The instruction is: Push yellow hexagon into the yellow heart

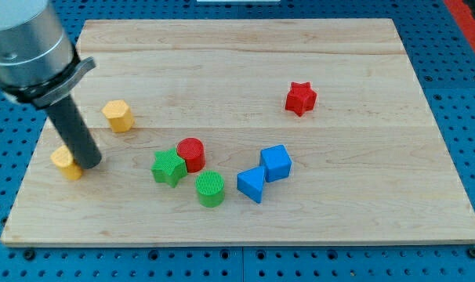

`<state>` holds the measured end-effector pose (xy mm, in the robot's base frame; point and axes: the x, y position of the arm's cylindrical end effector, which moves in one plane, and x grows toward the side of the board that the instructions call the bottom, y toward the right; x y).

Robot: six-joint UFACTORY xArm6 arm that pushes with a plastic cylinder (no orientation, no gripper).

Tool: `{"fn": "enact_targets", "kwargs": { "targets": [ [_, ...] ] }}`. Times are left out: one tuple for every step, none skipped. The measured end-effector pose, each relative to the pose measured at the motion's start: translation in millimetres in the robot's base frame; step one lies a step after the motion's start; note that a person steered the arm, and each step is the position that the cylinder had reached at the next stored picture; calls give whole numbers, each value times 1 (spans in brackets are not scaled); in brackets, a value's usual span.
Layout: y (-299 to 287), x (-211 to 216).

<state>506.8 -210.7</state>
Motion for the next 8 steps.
{"fn": "enact_targets", "kwargs": {
  "targets": [
    [17,-47],
    [45,-77],
    [61,-73],
    [68,-103],
    [62,-125],
    [33,-133],
    [22,-171],
    [3,-182]
  ]
}}
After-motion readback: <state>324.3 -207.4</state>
